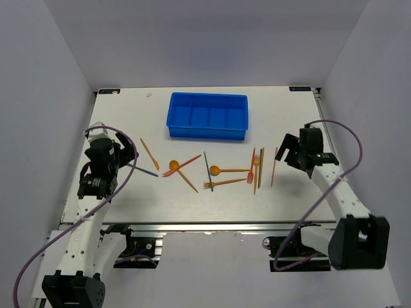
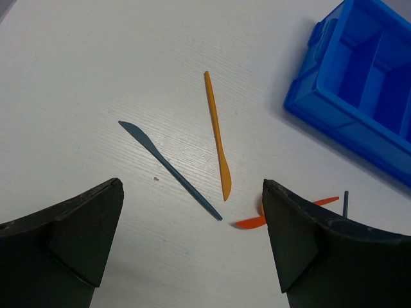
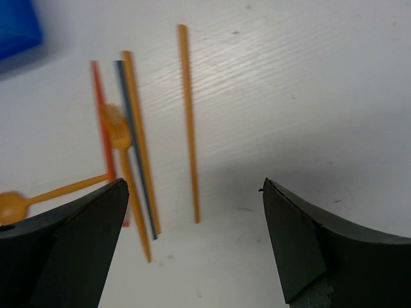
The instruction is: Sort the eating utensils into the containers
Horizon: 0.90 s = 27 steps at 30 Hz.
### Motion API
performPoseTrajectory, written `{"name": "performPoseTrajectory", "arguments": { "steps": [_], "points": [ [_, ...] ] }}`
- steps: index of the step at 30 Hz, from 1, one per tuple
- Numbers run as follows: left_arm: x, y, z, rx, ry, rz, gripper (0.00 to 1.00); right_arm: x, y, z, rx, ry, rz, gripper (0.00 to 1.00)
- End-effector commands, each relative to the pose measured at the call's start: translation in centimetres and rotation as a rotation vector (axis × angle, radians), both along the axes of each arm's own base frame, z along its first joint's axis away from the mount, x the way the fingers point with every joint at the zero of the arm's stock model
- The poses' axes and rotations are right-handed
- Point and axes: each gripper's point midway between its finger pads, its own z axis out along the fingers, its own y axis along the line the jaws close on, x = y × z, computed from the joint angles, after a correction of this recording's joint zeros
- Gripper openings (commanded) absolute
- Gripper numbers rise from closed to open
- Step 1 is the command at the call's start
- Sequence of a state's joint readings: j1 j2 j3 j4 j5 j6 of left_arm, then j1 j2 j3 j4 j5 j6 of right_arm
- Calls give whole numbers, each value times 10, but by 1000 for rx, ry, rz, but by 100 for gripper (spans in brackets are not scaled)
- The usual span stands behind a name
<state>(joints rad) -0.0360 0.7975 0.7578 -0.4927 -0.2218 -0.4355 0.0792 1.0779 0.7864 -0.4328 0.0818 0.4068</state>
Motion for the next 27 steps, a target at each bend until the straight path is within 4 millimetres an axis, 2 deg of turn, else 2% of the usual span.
{"name": "performPoseTrajectory", "arguments": {
  "steps": [1, 4, 6, 7, 9, 11, 12, 23, 26, 27],
  "points": [
    [1, 0, 2, -3, -8, 7, 98, 20, -35, -11, -170, 41, -124, 89],
    [1, -1, -1, -6, 3, -2, 98, 33, -35, -29, -183, 94, -112, 82],
    [2, -2, -2, -8, 7, -4, 98, 37, -32, -45, -181, 137, -93, 72],
    [2, -2, -2, -8, 7, -4, 98, 41, -30, -46, -176, 145, -88, 68],
    [3, -3, -4, -9, 16, -7, 98, 46, -26, -59, -166, 176, -68, 60],
    [3, -3, -5, -8, 19, -9, 98, 55, -16, -64, -130, 175, -21, 54],
    [3, -2, -5, -8, 19, -8, 98, 56, -13, -74, -124, 206, -7, 51],
    [4, -2, -8, -6, 32, -8, 98, 80, 11, -84, -109, 226, 61, 48],
    [3, -2, -9, -4, 36, -6, 98, 79, 9, -94, -139, 272, 49, 47],
    [3, -2, -9, -3, 36, -4, 98, 80, 5, -102, -156, 300, 36, 42]
  ]
}}
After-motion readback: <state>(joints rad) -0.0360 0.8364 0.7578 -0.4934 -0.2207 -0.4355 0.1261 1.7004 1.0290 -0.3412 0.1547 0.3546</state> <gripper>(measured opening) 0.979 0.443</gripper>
